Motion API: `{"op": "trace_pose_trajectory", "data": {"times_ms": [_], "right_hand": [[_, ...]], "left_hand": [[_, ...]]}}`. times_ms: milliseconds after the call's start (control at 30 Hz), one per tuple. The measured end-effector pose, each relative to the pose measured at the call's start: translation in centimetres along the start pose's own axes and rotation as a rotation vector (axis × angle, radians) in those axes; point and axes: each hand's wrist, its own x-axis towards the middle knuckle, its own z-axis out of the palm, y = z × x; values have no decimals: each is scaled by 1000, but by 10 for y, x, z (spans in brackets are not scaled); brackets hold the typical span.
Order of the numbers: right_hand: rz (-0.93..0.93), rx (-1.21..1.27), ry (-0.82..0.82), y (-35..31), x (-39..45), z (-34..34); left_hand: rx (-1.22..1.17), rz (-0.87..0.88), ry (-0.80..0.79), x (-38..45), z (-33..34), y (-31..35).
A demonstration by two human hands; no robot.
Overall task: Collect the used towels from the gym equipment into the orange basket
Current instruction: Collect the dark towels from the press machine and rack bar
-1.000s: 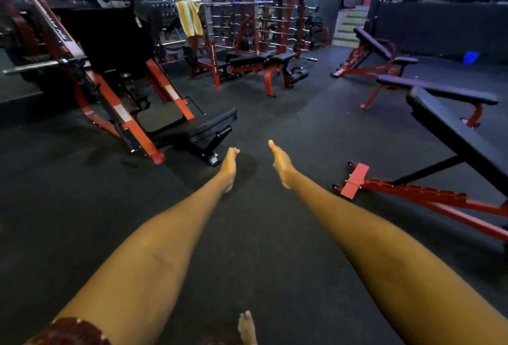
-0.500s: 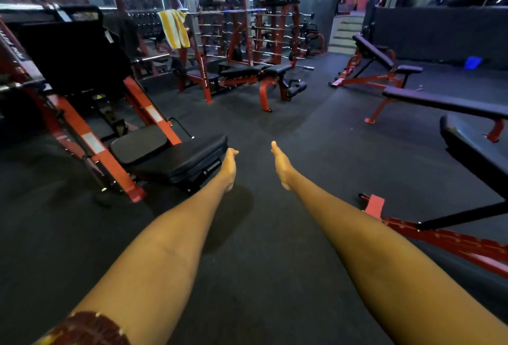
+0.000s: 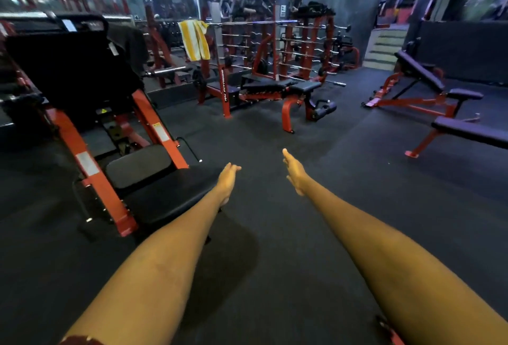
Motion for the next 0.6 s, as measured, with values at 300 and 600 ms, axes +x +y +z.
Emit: {"op": "trace_pose_trajectory", "data": {"times_ms": [300,600], "right_hand": [[-41,-20,-92,-36,201,-24],[-22,-19,-93,-98,432,-48]], "left_hand": [[-64,31,106,190,44,53],[-75,41,74,415,88,130]]}}
